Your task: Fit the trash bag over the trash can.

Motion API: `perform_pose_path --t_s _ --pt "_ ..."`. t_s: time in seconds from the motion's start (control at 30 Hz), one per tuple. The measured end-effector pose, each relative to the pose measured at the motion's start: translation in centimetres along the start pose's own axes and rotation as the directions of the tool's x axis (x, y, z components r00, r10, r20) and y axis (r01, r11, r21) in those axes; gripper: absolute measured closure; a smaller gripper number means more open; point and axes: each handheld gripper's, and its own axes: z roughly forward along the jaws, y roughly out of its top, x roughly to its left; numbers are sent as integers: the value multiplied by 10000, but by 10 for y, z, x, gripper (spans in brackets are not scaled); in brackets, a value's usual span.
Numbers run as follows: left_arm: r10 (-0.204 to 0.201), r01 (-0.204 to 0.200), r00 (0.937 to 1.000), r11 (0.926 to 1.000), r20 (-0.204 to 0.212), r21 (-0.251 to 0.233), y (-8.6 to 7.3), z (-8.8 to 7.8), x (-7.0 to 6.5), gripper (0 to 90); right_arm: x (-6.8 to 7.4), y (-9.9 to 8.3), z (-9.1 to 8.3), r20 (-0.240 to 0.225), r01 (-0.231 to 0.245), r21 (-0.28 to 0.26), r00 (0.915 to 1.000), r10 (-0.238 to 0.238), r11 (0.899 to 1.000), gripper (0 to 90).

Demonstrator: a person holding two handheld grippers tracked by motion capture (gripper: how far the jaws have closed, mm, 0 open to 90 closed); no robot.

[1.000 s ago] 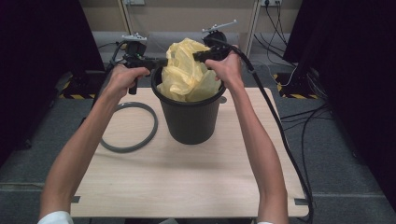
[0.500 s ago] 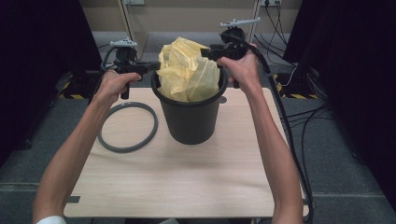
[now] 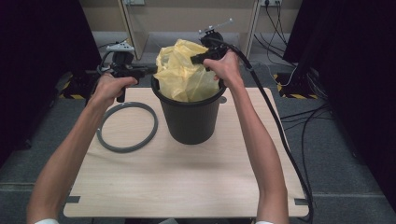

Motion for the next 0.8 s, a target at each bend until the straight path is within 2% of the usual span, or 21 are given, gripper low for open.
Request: perform_pose_path --t_s 0.03,0.1,0.3,0.33,0.43,0.57,0.8 --pt "42 -42 10000 10000 -3 7 -2 -1 -1 895 0 -5 -6 216 260 72 9994 -262 9996 885" --pt "220 -221 9997 9997 -43 -53 -7 -5 -7 895 0 -13 -19 580 479 89 9971 -484 9988 891" --pt "847 -848 9964 9963 -84 -149 -22 -19 -30 897 6 -44 -61 939 871 -338 9921 -836 9956 892" --pt "1032 -1033 9946 9946 -78 -140 -26 -23 -35 897 7 -49 -65 977 904 -380 9915 -864 9952 892" --pt "1186 -1186 9929 9926 -25 -255 -37 -30 -44 897 11 -71 -78 1199 1119 -406 9871 -1063 9929 891" --pt "1391 -1388 9902 9901 112 -184 -48 -34 -53 897 13 -100 -84 1303 1084 -336 9861 -1032 9935 883" --pt "1590 -1589 9865 9873 396 -50 -61 -36 -60 898 8 -132 -83 1180 781 -506 9904 -717 9957 875"
